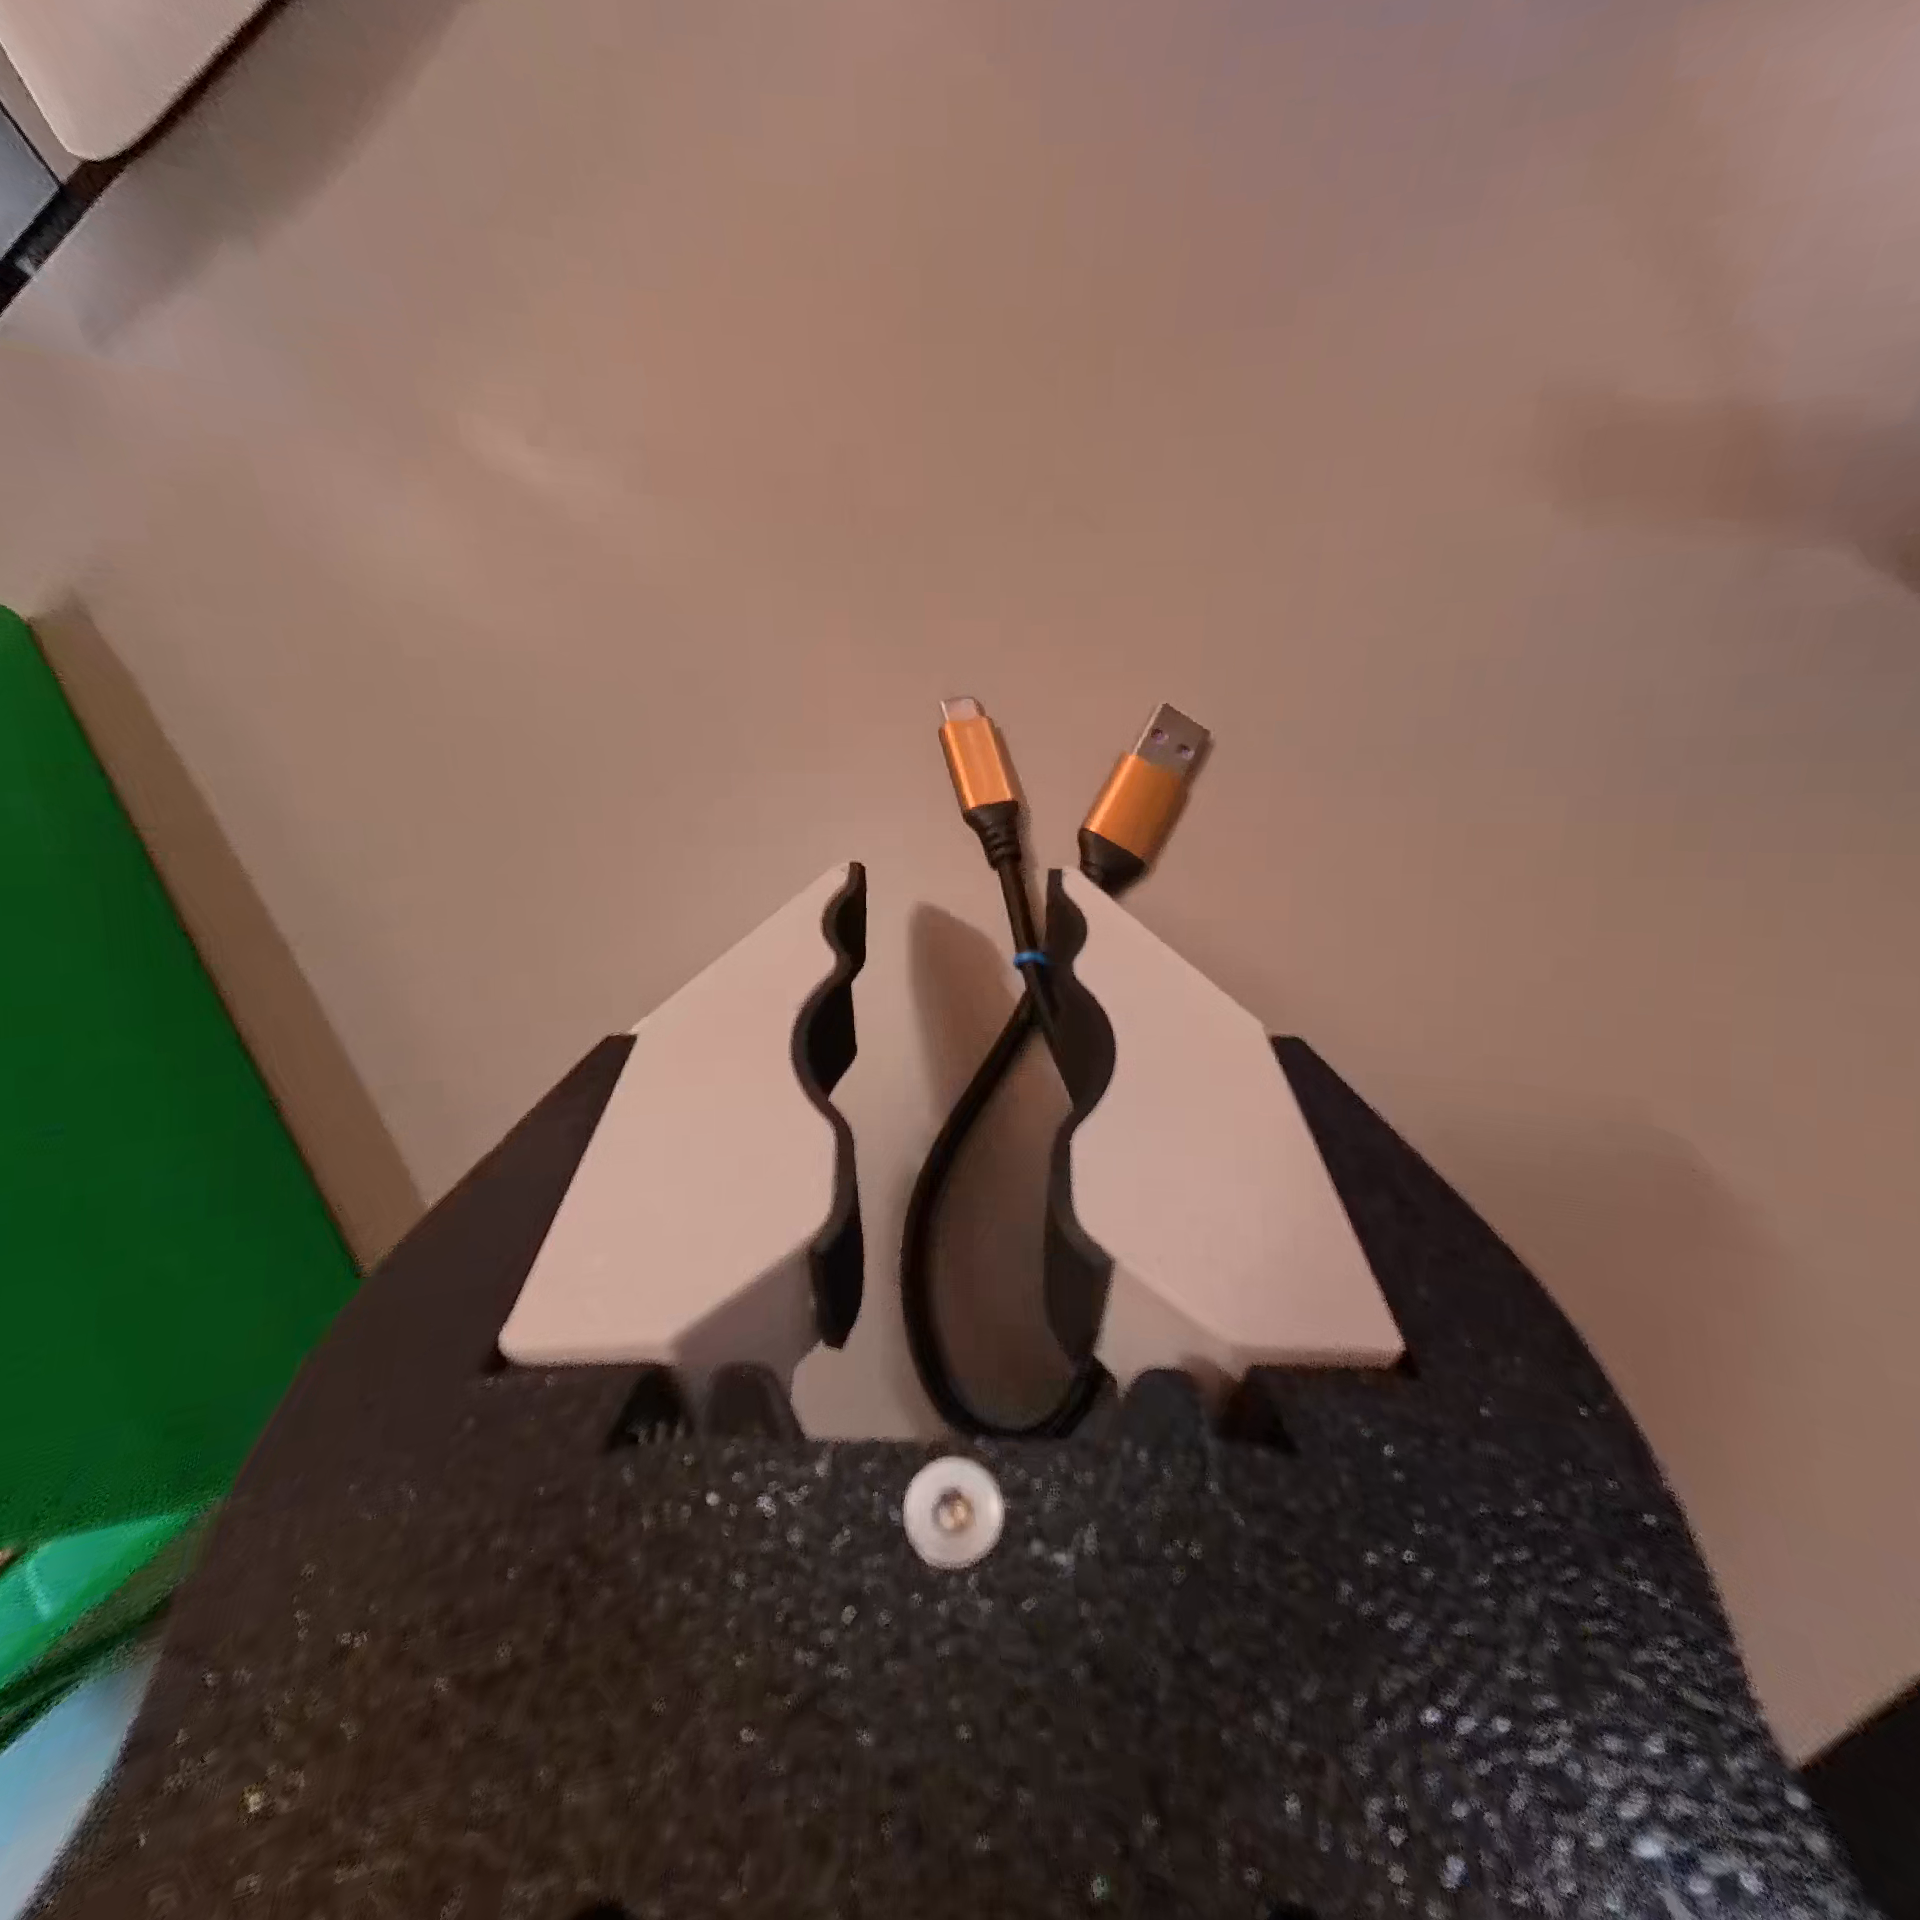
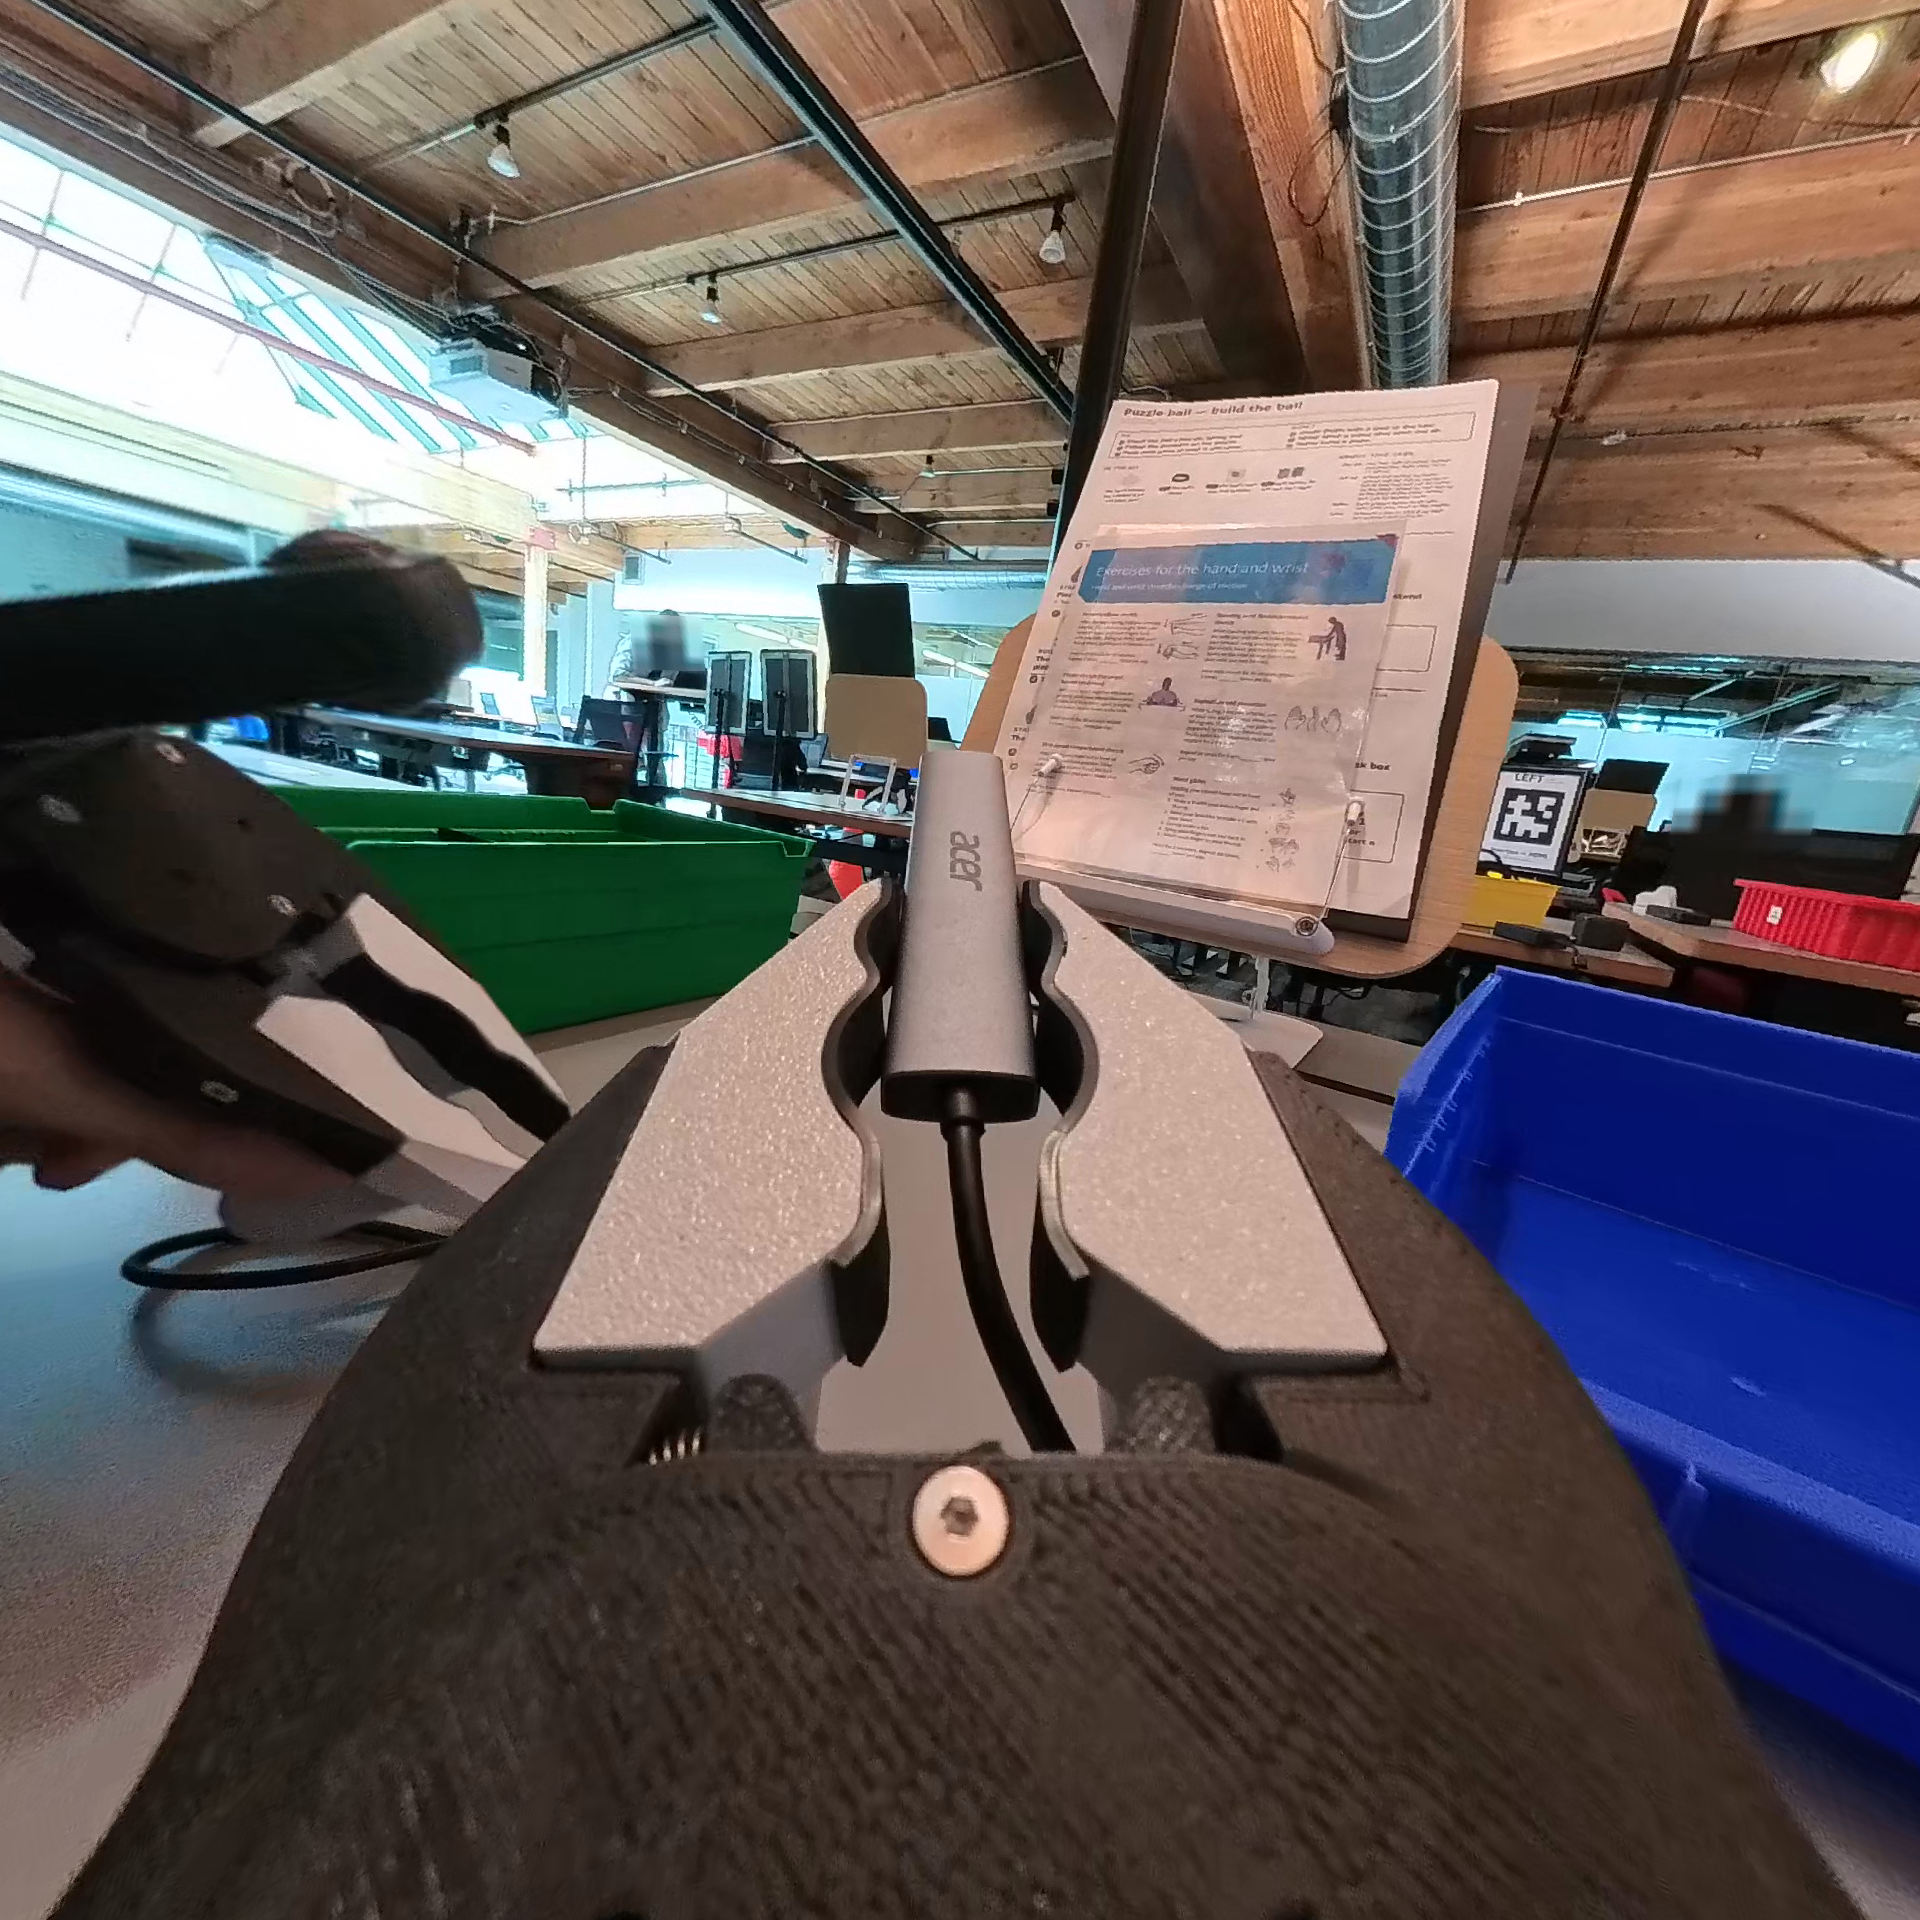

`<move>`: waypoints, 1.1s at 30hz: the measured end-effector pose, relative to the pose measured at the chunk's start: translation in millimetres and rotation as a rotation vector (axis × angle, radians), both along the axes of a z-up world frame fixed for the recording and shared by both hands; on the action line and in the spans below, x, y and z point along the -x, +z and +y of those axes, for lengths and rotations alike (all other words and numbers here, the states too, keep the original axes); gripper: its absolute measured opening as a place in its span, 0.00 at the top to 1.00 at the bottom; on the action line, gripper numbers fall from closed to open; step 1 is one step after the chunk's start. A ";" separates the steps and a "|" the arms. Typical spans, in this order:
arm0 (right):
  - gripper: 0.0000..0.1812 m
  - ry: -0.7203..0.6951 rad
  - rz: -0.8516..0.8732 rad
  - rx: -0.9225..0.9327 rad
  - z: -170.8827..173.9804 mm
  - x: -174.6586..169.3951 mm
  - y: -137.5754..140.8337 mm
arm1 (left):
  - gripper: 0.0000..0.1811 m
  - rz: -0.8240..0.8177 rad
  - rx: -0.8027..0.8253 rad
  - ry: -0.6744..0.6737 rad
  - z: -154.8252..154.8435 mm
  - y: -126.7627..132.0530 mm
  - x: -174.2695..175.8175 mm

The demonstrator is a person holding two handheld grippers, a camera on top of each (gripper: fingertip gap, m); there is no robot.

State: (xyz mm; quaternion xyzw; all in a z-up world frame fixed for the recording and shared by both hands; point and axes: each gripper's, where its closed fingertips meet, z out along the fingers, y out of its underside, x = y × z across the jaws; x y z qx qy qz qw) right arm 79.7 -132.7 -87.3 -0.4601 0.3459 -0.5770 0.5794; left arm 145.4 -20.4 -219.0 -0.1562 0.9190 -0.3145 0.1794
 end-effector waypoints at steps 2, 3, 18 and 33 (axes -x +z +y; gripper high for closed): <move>0.88 0.001 -0.001 0.003 0.4 0.3 0.0 | 0.83 0.002 0.003 0.014 -5.6 -4.7 -2.2; 0.88 0.002 -0.002 0.004 0.7 0.4 0.0 | 0.83 -0.004 0.006 0.024 -7.5 -6.1 -3.9; 0.88 -0.030 0.169 -0.070 -9.4 -9.5 -15.0 | 0.97 -0.161 0.055 -0.046 -21.1 -12.2 -15.1; 0.88 -0.011 0.135 -0.066 -16.6 -6.5 -11.6 | 0.98 0.107 0.192 -0.073 -22.0 -8.2 -14.9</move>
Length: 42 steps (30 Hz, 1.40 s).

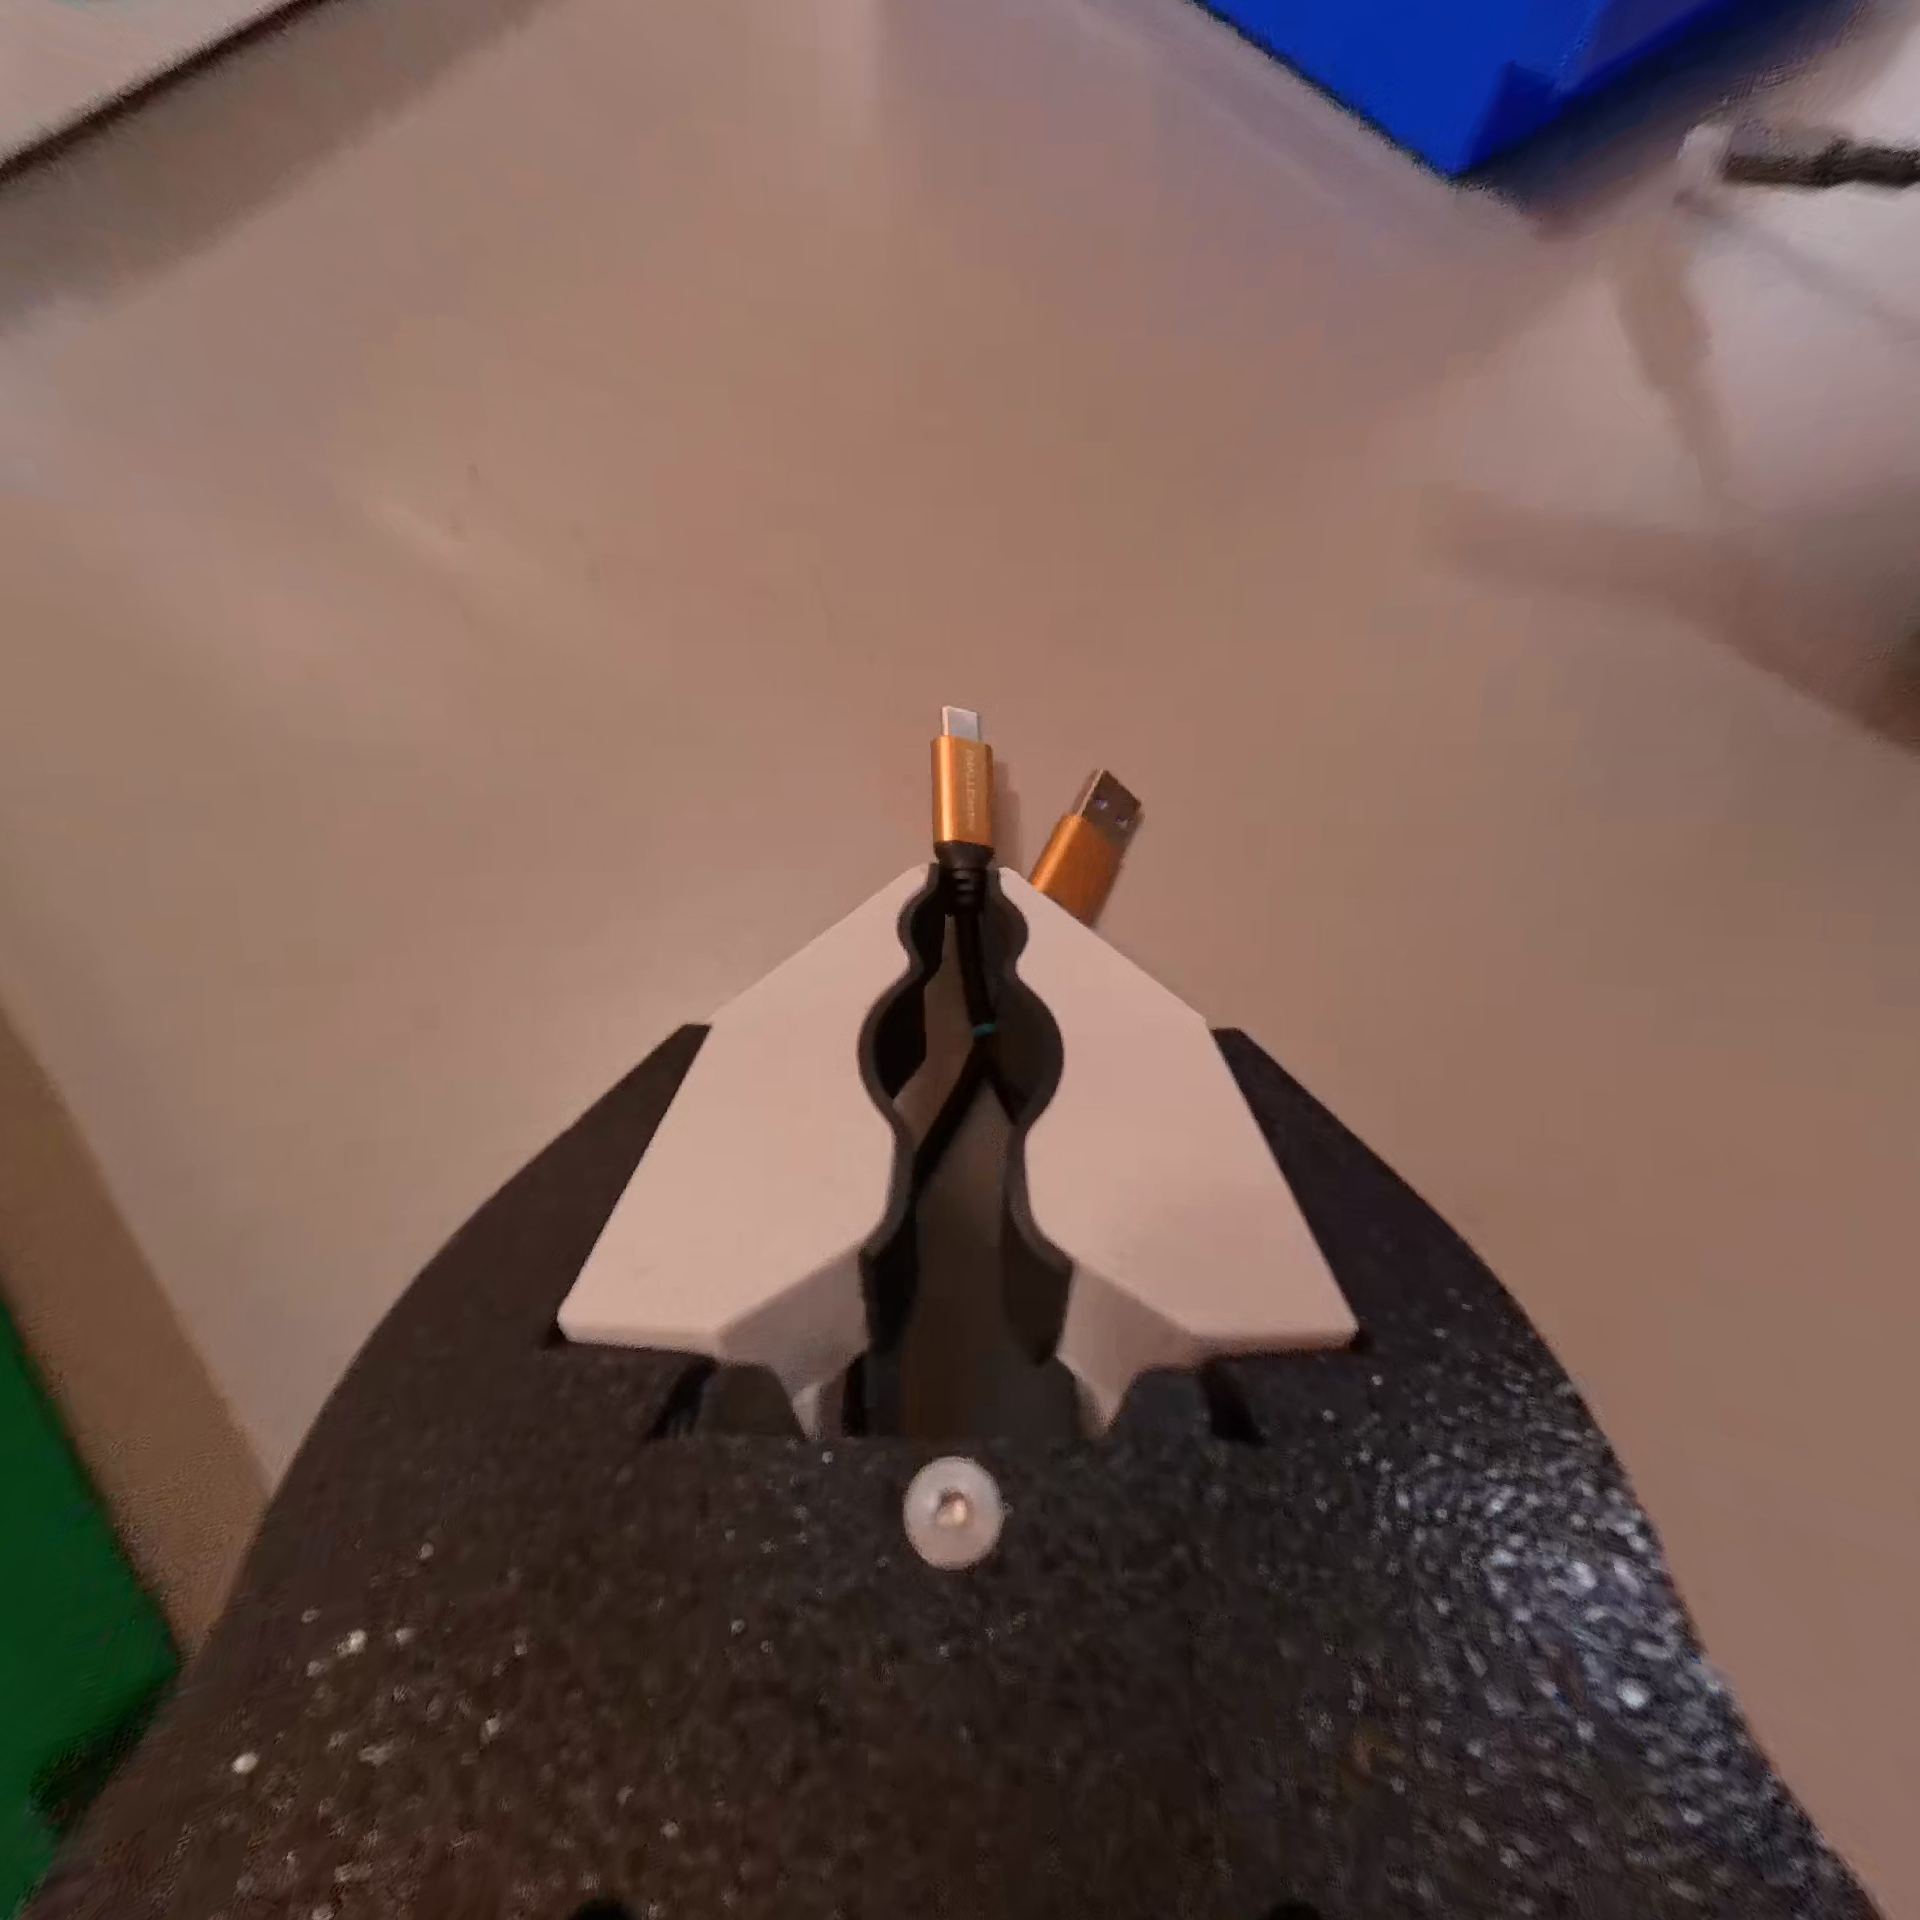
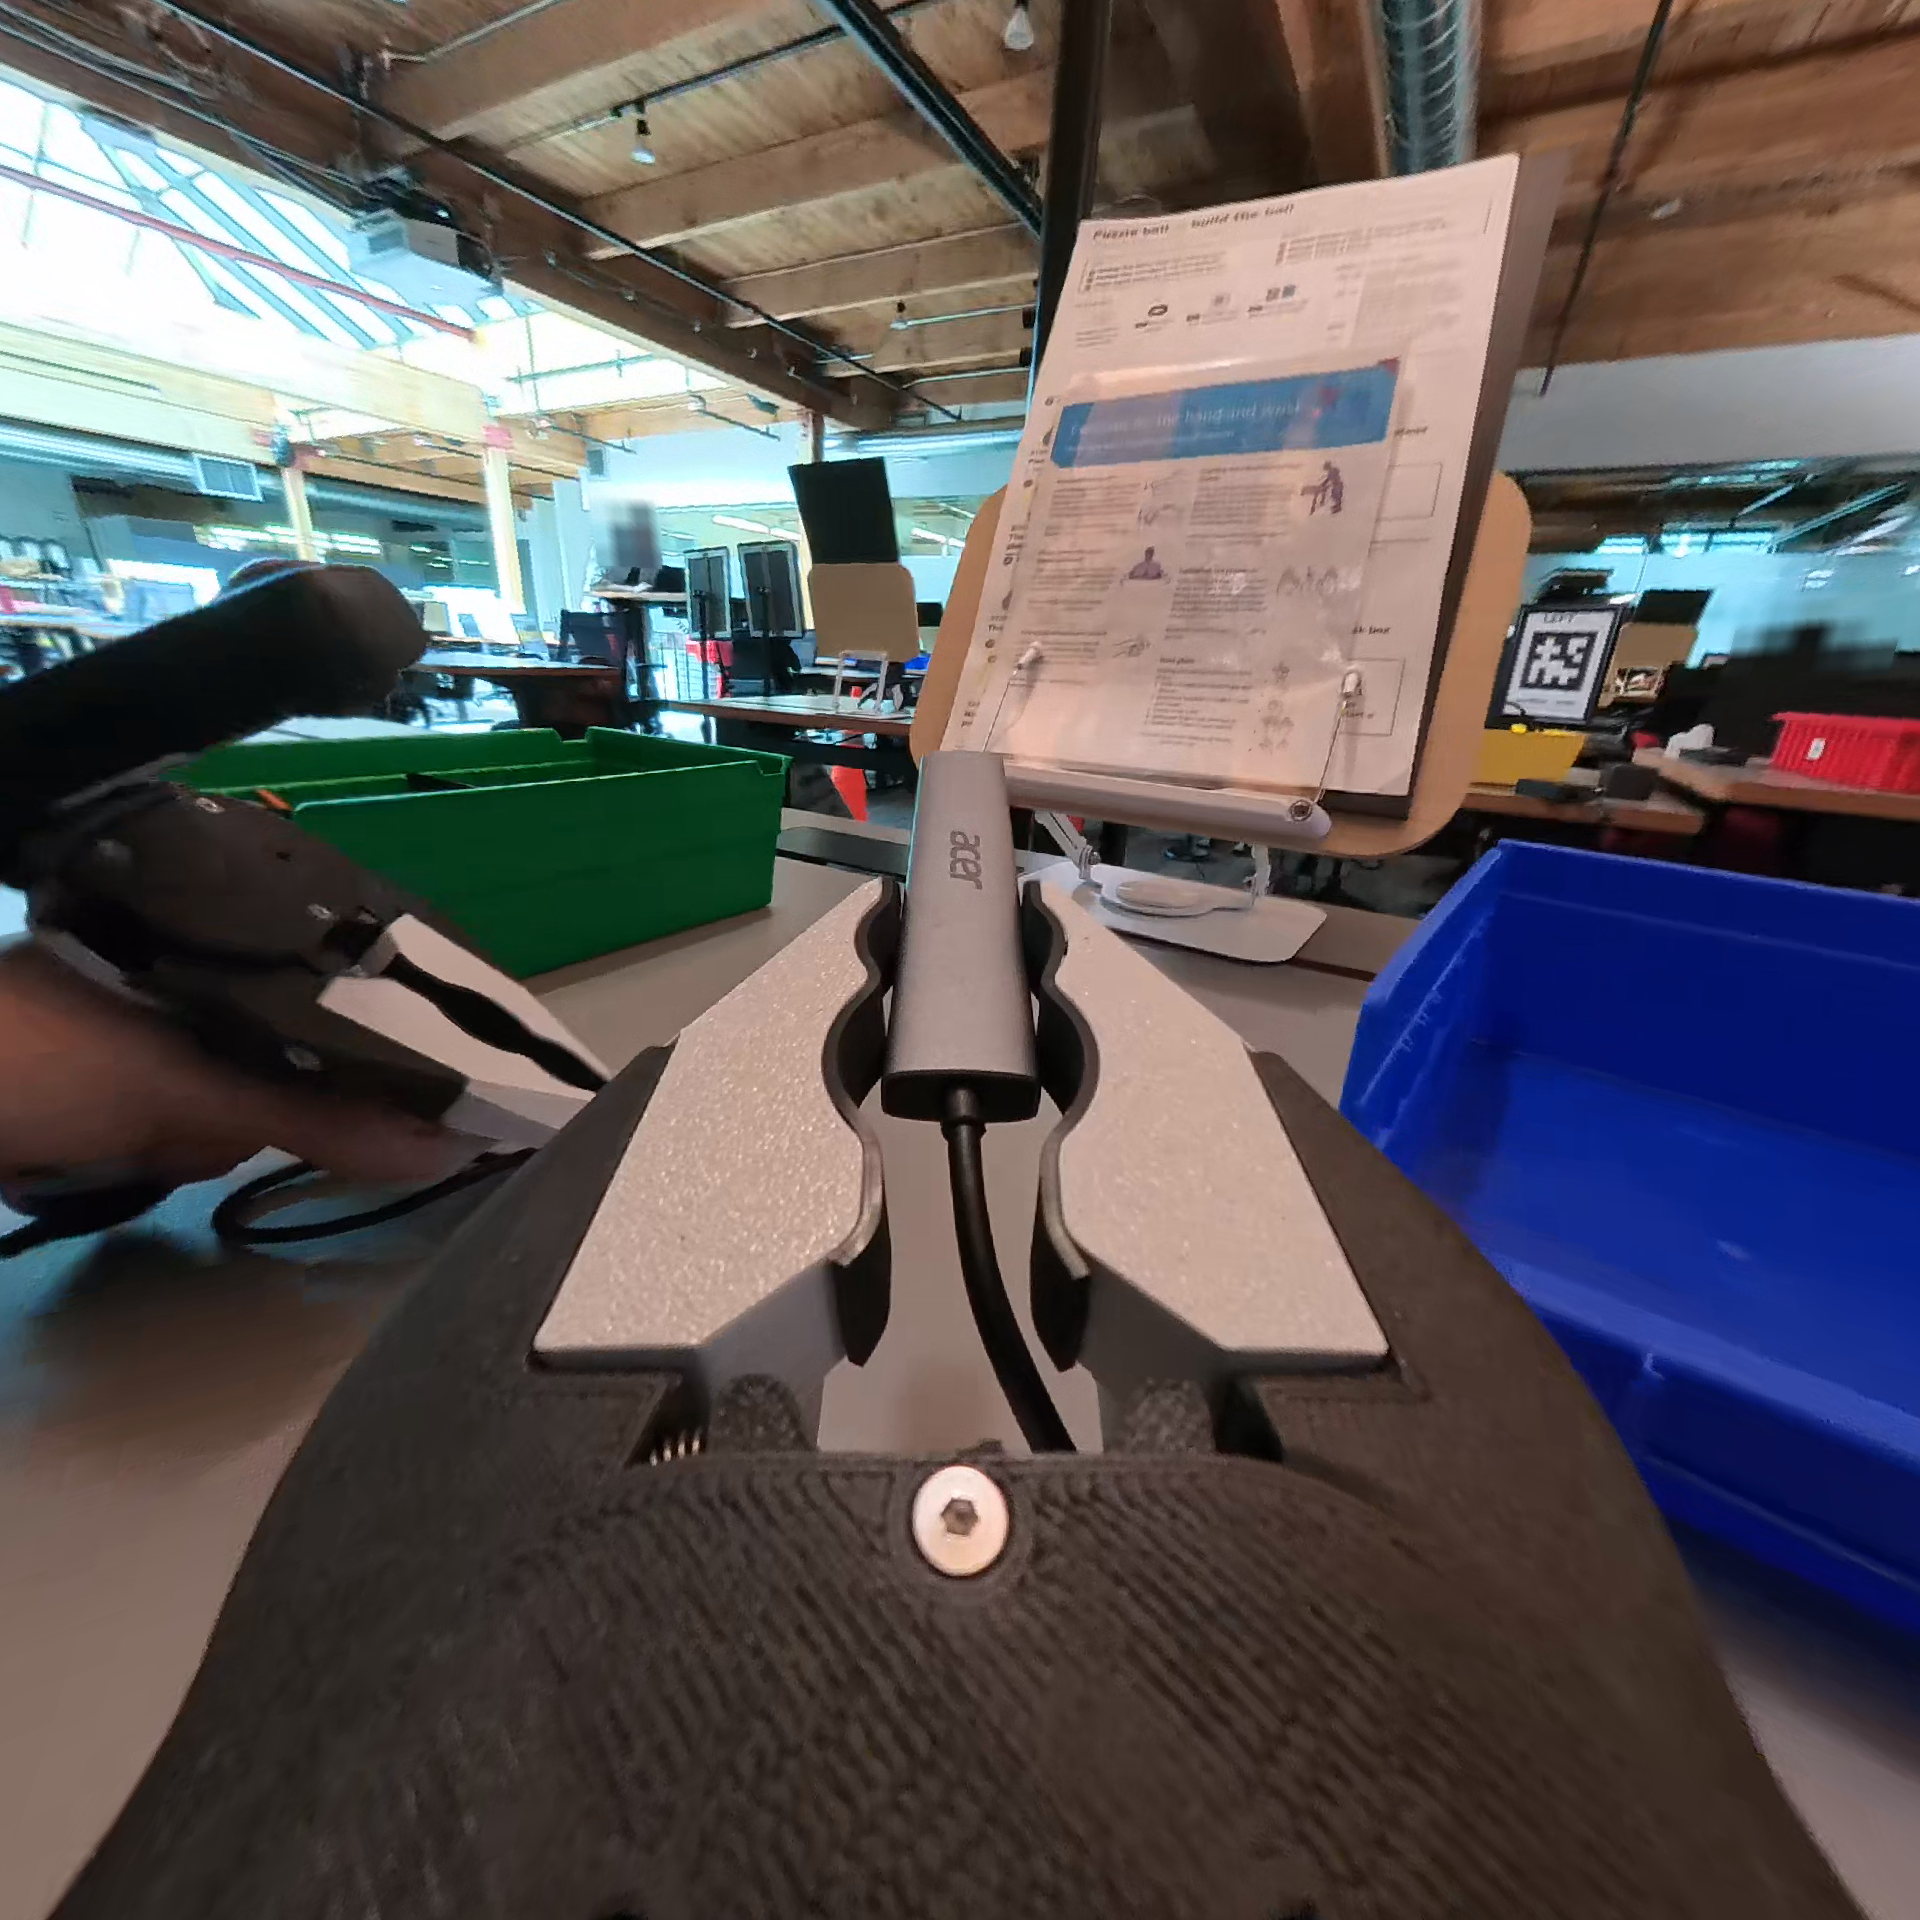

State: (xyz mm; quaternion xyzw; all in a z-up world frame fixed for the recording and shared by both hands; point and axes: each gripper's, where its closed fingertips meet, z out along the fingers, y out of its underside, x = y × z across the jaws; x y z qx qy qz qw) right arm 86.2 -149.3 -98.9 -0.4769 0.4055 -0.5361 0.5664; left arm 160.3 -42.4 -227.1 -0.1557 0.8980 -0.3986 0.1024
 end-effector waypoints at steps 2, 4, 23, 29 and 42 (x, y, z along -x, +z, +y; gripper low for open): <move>0.88 0.014 0.015 -0.013 -0.8 -1.2 -1.5 | 0.98 0.093 0.035 -0.025 0.8 5.0 7.9; 0.88 0.044 0.031 -0.015 2.1 -2.8 -3.1 | 0.98 0.179 0.054 -0.063 1.7 13.9 17.8; 0.88 0.130 0.083 0.107 28.7 -6.5 -12.2 | 0.98 0.314 0.066 -0.269 -35.3 105.3 75.3; 0.88 0.135 0.091 0.140 35.5 -7.5 -14.5 | 0.98 0.317 0.075 -0.259 -34.3 101.6 74.3; 0.88 0.139 0.097 0.156 37.0 -7.6 -16.0 | 0.98 0.275 0.081 -0.227 -39.4 94.1 72.1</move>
